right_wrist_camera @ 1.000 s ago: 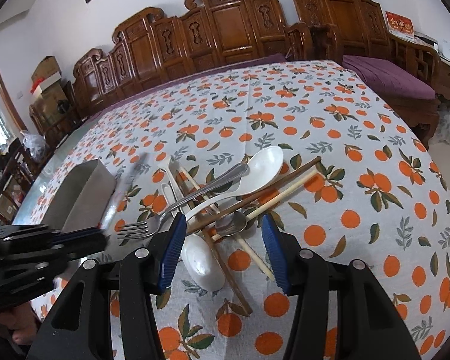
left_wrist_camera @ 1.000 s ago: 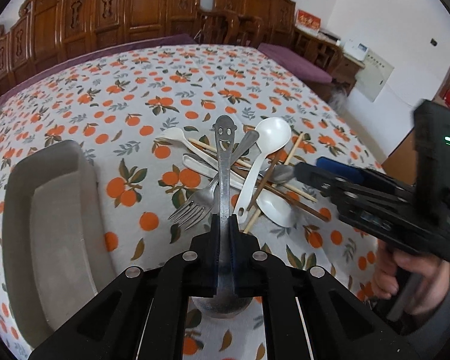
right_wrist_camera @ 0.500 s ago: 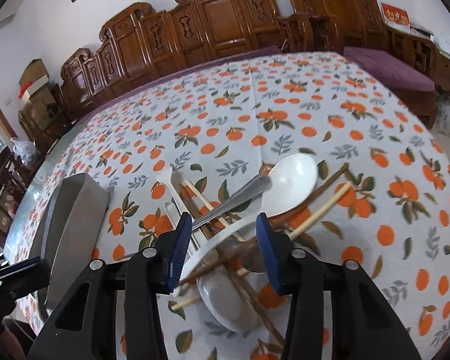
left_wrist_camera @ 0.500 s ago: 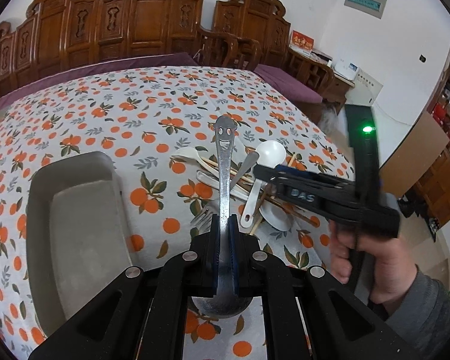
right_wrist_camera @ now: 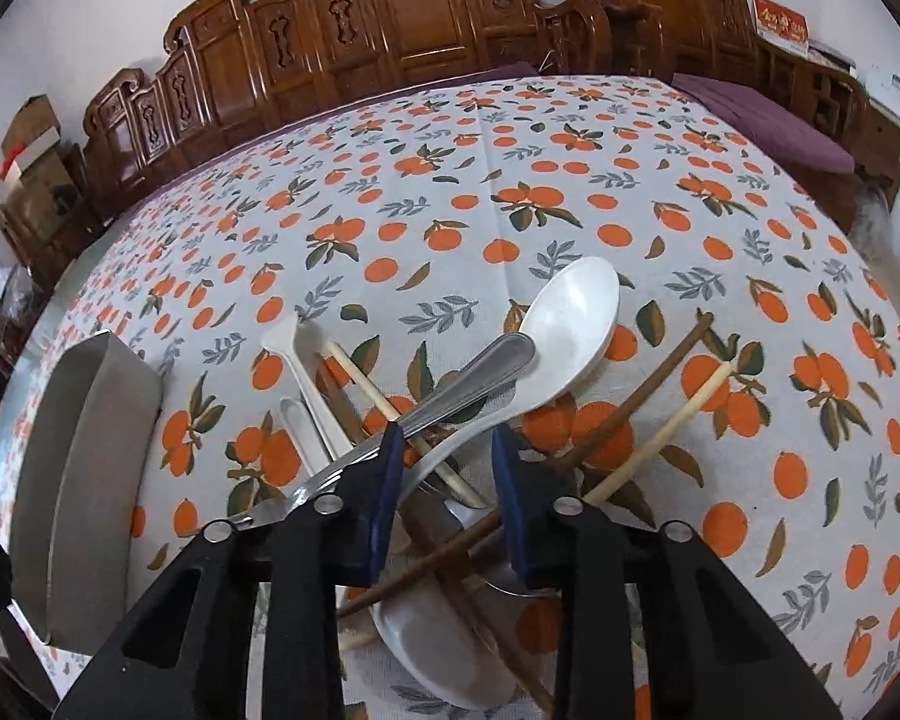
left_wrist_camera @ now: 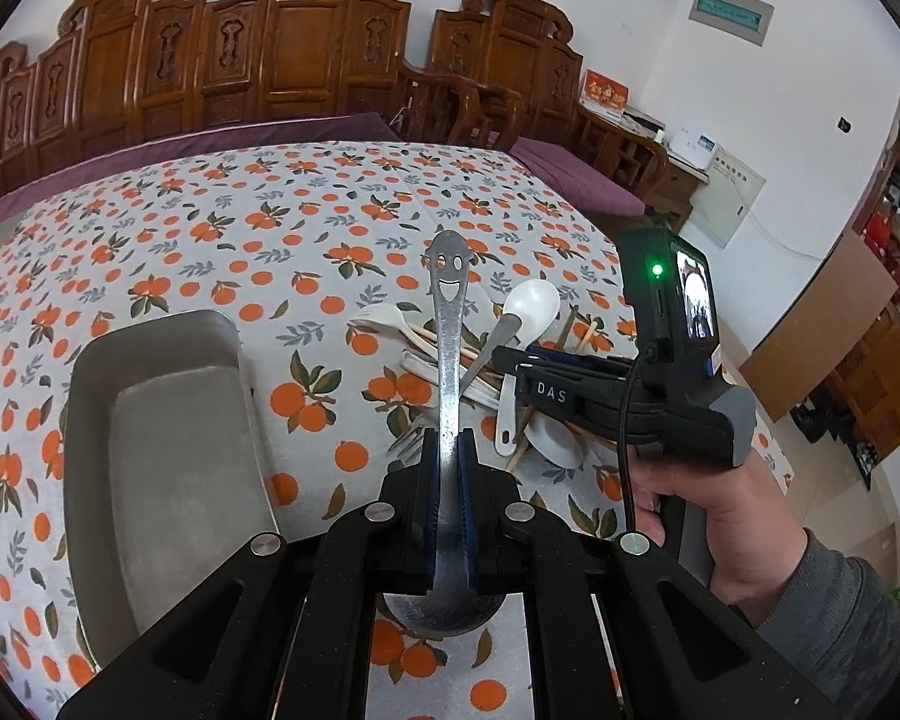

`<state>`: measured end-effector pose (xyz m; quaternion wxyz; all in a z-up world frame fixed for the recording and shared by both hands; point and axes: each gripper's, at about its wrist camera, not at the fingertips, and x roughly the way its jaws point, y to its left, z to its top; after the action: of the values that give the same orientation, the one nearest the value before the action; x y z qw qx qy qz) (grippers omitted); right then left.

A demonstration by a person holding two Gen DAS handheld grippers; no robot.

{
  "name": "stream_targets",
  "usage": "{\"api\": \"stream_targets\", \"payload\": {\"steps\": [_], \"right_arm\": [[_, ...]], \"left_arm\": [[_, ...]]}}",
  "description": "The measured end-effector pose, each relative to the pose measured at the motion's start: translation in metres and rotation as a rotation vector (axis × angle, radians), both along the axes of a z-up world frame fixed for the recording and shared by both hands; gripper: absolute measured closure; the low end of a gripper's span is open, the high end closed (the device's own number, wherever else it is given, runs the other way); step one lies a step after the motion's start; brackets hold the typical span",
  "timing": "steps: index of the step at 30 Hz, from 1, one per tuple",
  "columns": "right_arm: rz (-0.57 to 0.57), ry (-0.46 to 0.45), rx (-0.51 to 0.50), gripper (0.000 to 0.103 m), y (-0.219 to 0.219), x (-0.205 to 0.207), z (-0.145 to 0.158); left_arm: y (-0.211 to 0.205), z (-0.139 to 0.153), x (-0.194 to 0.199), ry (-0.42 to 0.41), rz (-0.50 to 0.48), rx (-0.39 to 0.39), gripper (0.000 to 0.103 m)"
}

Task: Organize utensils
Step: 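Grasp a white plastic spoon with the right gripper while the left holds the metal spoon, then carry the metal spoon into the grey tray and release it with the left gripper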

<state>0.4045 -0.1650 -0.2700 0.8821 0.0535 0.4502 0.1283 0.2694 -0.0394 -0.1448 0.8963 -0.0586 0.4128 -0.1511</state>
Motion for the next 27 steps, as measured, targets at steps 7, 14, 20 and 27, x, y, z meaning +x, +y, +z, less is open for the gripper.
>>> {"api": "stream_targets", "payload": {"steps": [7,14,20,27], "right_arm": [[-0.01,-0.02,0.022,0.093,-0.007,-0.006,0.01],[-0.036,-0.081,0.053,0.098,-0.022,-0.012,0.027],[-0.044,-0.143,0.077,0.098,-0.029,-0.019,0.043],[-0.023,-0.2,0.113,0.098,-0.031,-0.028,0.059]], "left_arm": [[-0.001,0.001,0.001,-0.005,0.003,-0.002,0.098],[0.002,0.006,0.002,-0.015,0.011,-0.002,0.098],[0.013,0.014,-0.003,-0.034,0.036,0.009,0.098],[0.041,0.028,-0.015,-0.06,0.097,0.021,0.098]]}}
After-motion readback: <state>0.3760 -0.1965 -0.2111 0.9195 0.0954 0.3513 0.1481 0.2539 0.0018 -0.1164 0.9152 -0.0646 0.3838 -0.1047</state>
